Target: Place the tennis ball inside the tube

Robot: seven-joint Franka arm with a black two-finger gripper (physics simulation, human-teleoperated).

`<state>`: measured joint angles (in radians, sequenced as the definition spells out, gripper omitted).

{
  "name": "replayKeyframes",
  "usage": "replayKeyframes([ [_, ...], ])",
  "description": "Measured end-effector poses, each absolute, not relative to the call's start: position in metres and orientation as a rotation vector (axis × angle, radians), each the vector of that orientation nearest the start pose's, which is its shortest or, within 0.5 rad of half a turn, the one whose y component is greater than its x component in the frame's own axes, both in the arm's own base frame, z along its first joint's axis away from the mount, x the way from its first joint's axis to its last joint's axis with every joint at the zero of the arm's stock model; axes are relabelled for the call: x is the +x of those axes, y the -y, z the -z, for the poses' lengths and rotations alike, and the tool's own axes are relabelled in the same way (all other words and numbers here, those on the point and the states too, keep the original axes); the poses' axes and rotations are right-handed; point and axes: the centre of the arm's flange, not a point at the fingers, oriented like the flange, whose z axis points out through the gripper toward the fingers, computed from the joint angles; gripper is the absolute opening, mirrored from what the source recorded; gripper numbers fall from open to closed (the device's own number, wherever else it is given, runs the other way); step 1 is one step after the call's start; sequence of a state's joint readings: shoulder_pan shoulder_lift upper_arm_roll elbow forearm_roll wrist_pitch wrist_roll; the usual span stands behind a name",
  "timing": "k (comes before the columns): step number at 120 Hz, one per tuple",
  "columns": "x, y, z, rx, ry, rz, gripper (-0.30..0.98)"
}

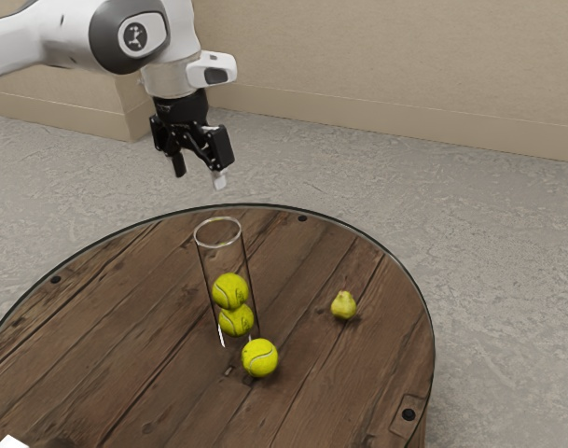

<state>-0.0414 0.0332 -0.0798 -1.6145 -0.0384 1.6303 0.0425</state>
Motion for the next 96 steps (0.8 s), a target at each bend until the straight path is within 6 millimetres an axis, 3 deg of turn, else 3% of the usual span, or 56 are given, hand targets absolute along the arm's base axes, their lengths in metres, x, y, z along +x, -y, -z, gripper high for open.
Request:
replayKeyframes([
  [36,0.563,0.067,-0.593,-3.172,-0.250,-0.038,0.69],
  [48,0.547,0.068,-0.590,-3.173,-0.231,-0.045,0.69],
  [58,0.526,0.080,-0.568,-3.179,-0.232,-0.068,0.69],
  [69,0.501,0.132,-0.543,-3.171,-0.341,-0.089,0.69],
  [75,0.492,0.149,-0.526,-3.166,-0.371,-0.100,0.68],
  [96,0.483,0.150,-0.470,-3.182,-0.273,-0.100,0.69],
])
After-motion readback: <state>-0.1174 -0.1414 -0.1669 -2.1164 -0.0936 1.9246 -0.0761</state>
